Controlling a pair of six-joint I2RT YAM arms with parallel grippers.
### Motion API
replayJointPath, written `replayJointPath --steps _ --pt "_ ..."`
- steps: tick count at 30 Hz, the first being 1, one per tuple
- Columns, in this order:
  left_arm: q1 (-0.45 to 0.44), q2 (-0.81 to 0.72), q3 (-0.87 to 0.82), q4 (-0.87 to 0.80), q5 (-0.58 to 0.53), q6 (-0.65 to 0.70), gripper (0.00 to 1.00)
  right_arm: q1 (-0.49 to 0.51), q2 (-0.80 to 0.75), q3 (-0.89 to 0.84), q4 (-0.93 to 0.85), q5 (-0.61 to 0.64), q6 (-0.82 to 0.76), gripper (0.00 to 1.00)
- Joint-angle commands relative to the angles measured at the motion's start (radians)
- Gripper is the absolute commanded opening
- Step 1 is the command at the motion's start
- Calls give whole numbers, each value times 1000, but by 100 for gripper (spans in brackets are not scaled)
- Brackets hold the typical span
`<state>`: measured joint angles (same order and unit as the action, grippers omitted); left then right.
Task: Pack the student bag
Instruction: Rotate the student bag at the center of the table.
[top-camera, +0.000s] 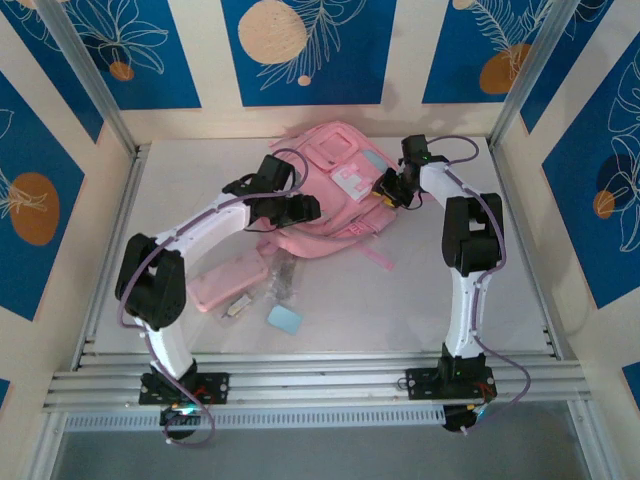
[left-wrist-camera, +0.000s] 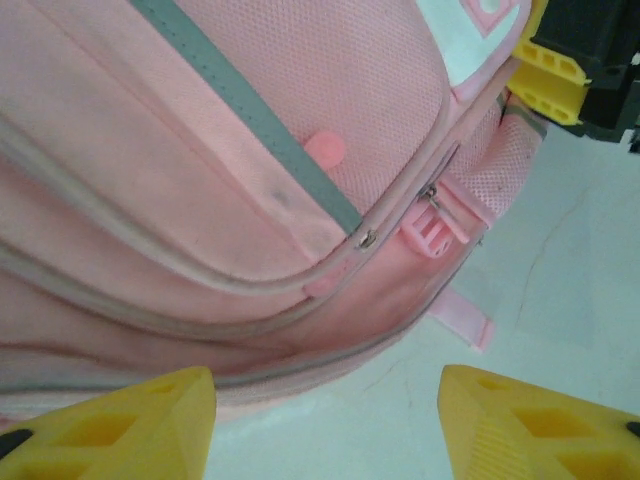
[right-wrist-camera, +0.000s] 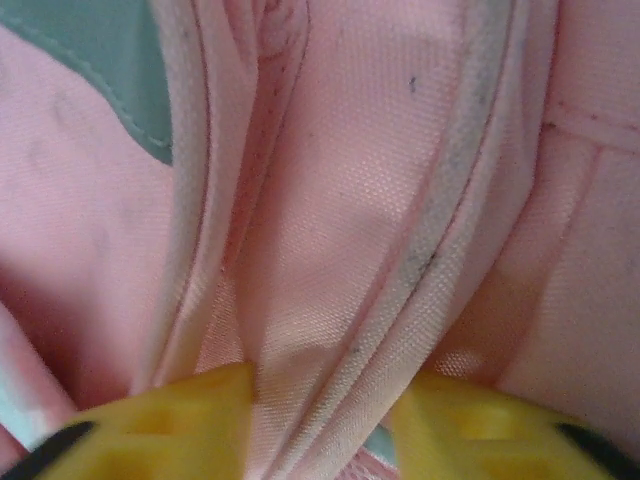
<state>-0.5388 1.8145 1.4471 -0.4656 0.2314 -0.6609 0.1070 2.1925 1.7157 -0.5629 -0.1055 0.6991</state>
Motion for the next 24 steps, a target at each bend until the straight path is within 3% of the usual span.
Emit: replayJointPath --steps 1,3,4,15,20,24 --pt "10 103 -13 99 -1 -69 60 -10 43 8 61 -15 74 22" --pt "10 161 21 97 -7 -52 60 -19 14 -44 99 -38 97 4" --pt "11 195 41 91 -9 -41 60 -26 -14 -90 132 -50 106 0" --pt "11 413 320 -4 -41 114 62 -66 -487 -612 284 -69 168 0" --pt "13 474 492 -100 -60 178 63 -48 -620 -812 395 -99 327 0" --pt "-4 439 524 -170 -45 208 63 26 -655 -901 495 -25 456 0"
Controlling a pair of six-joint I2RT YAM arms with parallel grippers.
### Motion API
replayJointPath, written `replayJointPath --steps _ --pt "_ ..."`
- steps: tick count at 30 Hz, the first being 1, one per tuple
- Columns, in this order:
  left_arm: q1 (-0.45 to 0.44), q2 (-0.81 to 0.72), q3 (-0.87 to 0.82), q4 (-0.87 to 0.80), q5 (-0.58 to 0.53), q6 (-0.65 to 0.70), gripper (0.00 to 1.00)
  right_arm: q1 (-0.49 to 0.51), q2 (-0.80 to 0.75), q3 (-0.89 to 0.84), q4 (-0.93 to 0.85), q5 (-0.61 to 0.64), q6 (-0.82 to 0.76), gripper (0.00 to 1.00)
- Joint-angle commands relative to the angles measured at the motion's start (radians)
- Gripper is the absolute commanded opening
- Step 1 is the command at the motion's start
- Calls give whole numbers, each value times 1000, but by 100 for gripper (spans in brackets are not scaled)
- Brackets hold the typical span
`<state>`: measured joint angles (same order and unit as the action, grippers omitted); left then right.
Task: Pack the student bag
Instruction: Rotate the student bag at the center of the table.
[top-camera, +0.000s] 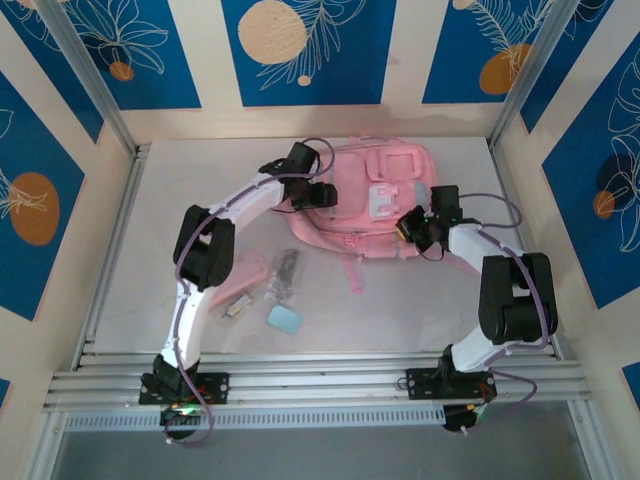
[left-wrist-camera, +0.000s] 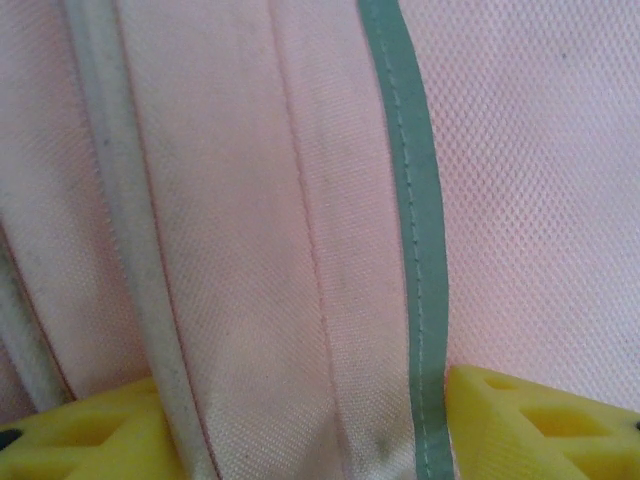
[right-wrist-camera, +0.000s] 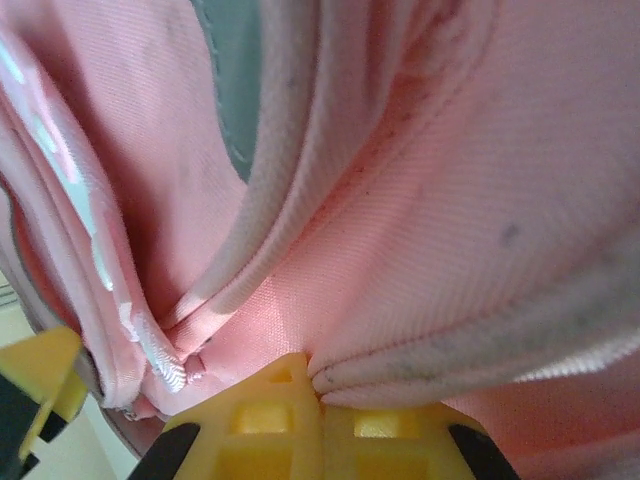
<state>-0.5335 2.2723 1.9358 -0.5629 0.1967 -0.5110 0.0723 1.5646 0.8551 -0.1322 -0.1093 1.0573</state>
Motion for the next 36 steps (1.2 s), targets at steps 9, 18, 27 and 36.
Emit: replayJointPath --steps 9,18,27,36 --pt "-98 -227 -174 -120 -51 86 53 100 -15 -23 81 40 137 0" --pt "-172 -206 -158 -189 -51 55 47 125 -21 -38 80 66 156 0" --pt "-120 -233 -80 -337 -260 136 71 119 -91 -98 62 141 184 0" --pt "-125 -289 -33 -472 -277 154 75 150 -89 -108 98 160 224 0"
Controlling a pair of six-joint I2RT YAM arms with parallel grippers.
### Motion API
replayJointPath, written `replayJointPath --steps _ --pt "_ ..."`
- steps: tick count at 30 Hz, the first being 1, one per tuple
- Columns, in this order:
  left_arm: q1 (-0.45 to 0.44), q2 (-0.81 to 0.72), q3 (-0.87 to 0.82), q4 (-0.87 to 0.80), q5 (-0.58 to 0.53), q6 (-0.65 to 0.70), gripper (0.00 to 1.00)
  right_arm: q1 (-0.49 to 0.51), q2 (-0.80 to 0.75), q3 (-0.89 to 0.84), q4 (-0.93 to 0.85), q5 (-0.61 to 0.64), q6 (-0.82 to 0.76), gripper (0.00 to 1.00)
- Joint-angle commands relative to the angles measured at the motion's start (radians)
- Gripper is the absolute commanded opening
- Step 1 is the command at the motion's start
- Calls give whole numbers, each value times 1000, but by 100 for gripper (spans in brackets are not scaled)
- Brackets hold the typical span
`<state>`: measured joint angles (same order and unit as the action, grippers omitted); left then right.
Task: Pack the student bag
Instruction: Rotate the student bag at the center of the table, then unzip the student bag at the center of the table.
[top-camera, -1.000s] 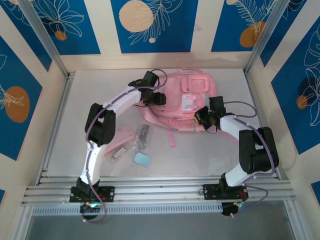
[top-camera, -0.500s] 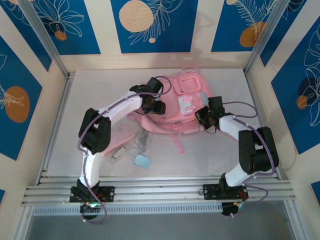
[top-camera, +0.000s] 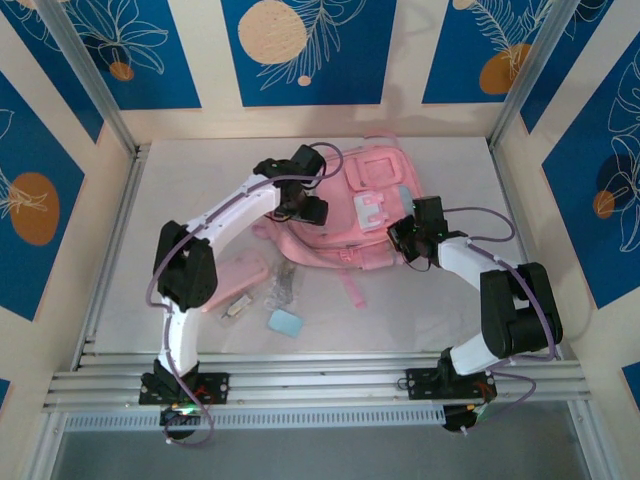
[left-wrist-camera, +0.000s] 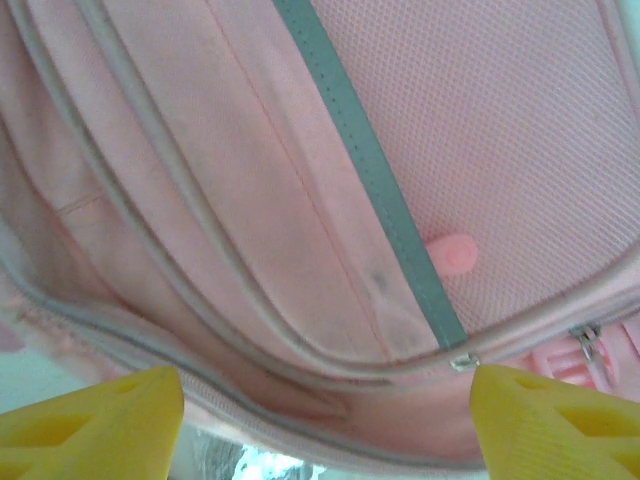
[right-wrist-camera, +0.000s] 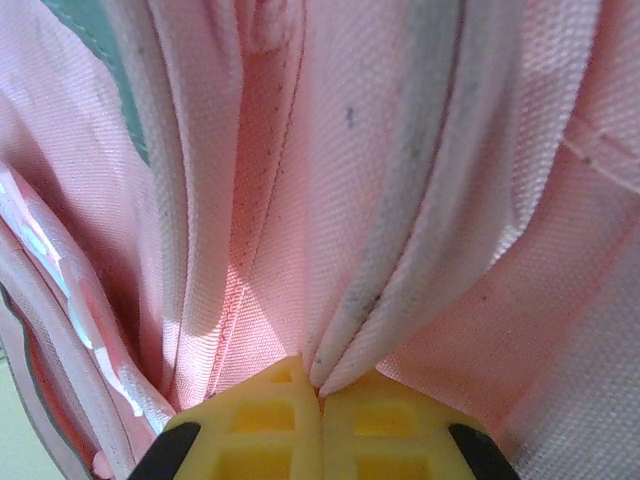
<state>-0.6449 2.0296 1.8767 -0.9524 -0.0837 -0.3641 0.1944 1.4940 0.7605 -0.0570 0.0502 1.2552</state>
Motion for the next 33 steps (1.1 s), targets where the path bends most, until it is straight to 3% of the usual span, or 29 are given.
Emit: replayJointPath --steps 1,6,10,19,33 --pt "-18 -54 18 -77 31 -9 74 37 -15 -12 29 6 34 0" --pt "-53 -89 -88 49 198 -147 69 87 13 -12 85 16 92 0" --pt "-82 -76 -163 144 244 -230 63 121 38 -6 116 15 124 0" --pt "-117 2 -173 171 194 -230 39 142 54 -11 138 8 136 0" --pt "-130 106 -130 147 113 -190 22 135 70 -11 150 3 137 0"
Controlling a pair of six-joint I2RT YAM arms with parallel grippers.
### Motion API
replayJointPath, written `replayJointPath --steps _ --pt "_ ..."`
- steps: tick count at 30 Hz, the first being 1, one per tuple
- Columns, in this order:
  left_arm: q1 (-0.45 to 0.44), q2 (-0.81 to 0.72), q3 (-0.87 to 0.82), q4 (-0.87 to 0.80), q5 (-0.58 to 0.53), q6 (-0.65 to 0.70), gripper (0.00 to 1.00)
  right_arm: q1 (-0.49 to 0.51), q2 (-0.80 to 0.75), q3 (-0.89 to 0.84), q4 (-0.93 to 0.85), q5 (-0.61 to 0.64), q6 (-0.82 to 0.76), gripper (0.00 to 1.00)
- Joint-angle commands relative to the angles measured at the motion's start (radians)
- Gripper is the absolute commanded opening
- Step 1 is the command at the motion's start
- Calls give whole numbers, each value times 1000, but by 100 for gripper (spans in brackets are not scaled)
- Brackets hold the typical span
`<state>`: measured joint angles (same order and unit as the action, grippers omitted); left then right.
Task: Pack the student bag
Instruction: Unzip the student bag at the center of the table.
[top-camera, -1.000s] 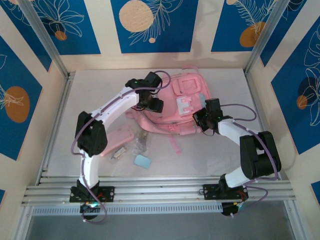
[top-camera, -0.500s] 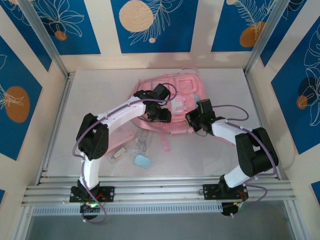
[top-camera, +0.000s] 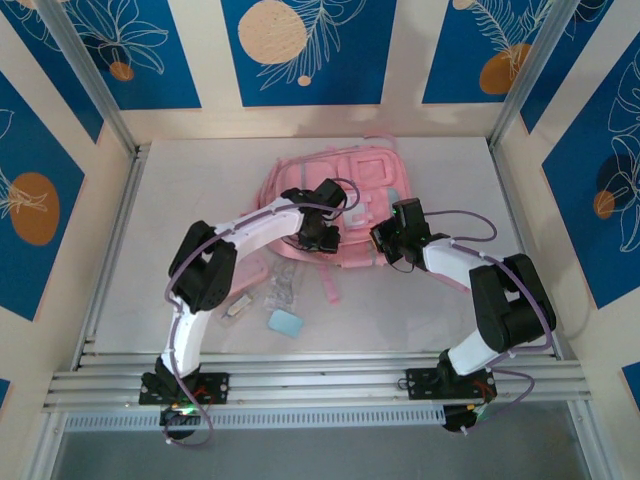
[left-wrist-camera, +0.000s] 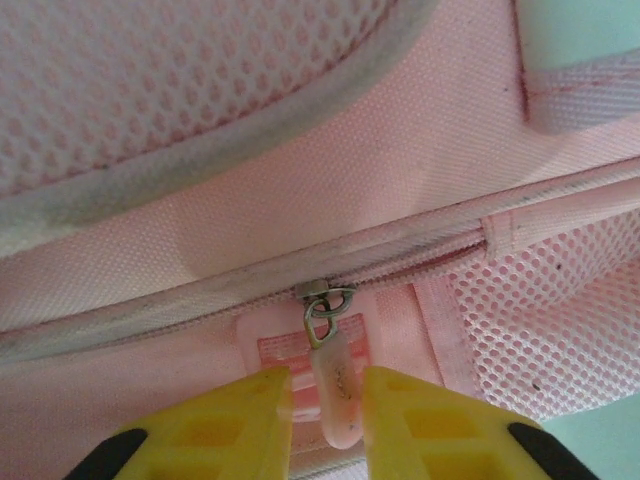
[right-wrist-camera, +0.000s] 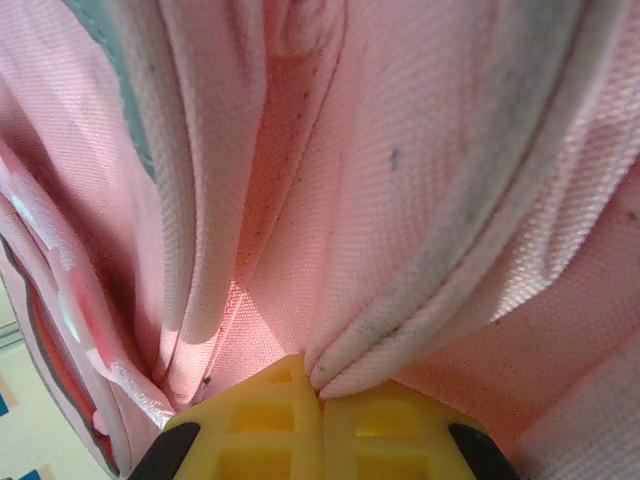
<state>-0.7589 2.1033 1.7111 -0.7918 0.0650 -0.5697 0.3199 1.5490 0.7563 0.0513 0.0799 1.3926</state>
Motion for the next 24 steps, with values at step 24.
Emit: replayJointPath --steps 24 --pt "16 90 105 -125 -96 200 0 -38 3 -23 32 -4 -42 0"
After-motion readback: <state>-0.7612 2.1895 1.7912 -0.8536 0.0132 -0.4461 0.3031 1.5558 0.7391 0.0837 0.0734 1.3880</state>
